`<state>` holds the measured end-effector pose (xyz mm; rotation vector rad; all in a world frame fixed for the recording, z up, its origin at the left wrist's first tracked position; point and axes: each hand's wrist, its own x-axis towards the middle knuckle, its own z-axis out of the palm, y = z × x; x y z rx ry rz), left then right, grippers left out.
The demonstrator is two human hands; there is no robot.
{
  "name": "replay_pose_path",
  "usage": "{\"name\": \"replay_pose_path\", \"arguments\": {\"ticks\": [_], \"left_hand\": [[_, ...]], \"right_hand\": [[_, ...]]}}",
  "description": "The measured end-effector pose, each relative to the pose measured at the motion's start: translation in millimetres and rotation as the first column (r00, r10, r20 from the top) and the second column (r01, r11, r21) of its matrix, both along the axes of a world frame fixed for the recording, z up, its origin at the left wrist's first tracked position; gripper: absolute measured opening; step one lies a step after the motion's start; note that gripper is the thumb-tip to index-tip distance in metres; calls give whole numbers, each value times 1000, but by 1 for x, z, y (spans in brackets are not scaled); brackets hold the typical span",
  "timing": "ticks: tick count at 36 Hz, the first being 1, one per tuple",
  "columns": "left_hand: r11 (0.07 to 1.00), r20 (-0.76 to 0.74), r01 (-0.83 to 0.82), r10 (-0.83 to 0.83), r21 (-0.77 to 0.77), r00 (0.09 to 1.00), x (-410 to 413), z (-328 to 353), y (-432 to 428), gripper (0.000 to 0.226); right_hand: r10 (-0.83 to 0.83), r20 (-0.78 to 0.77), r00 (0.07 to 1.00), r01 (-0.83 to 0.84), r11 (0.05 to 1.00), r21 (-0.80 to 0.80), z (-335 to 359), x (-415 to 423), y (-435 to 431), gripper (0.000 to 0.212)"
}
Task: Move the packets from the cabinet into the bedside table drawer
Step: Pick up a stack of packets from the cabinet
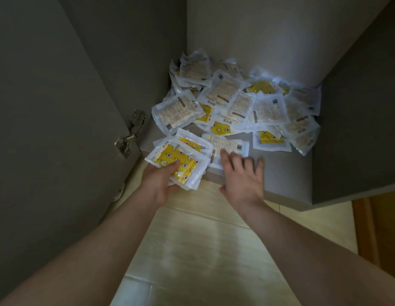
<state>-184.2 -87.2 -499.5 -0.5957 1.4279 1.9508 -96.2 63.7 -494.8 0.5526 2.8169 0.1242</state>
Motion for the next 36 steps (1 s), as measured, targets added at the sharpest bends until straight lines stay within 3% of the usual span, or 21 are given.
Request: {"name": "replay_pose_path", "arguments": {"ticks": [4, 11, 14, 17, 21, 23, 27, 29, 33, 36], "left_hand": [[999, -15, 39, -39, -5, 999, 7, -1, -5, 34], [989, -30, 143, -143, -23, 989, 29, -4, -16, 27], [984, -17, 178, -178, 11, 984, 31, 0, -15, 27], [977, 1, 210, -210, 33, 978, 32, 4, -11, 30], [973, 33, 178, -185, 149, 982, 33, 12, -2, 27], [970, 28, 159, -167, 182, 986, 33, 16, 4, 28], [982, 10, 148, -151, 116, 989, 33, 22, 14, 18], [985, 19, 130, -132, 111, 991, 33, 22, 14, 14], [967, 5, 163, -167, 195, 986, 33, 25, 10, 15], [942, -16, 232, -235, 243, 972, 34, 33, 15, 15]], "right_hand": [[111, -355, 928, -46, 981, 187, -11, 9, 3, 46], [87, -394, 915, -36, 990, 136, -6, 17, 5, 37], [65, -385, 921, -57, 998, 32, -2, 19, 8, 37], [-142, -309, 940, 37, 946, -322, 5, 21, 8, 30], [-528, -252, 811, 155, 609, -777, 25, 18, 2, 10], [-673, -180, 718, 131, 384, -914, 31, 13, 0, 22], [-808, 120, 577, 72, -96, -993, 36, 4, -4, 28], [-797, 247, 552, 27, -279, -960, 39, 5, -3, 25], [-756, 344, 557, -31, -432, -901, 39, 7, -2, 19], [-706, 340, 621, 0, -433, -901, 35, 8, -5, 18]]}}
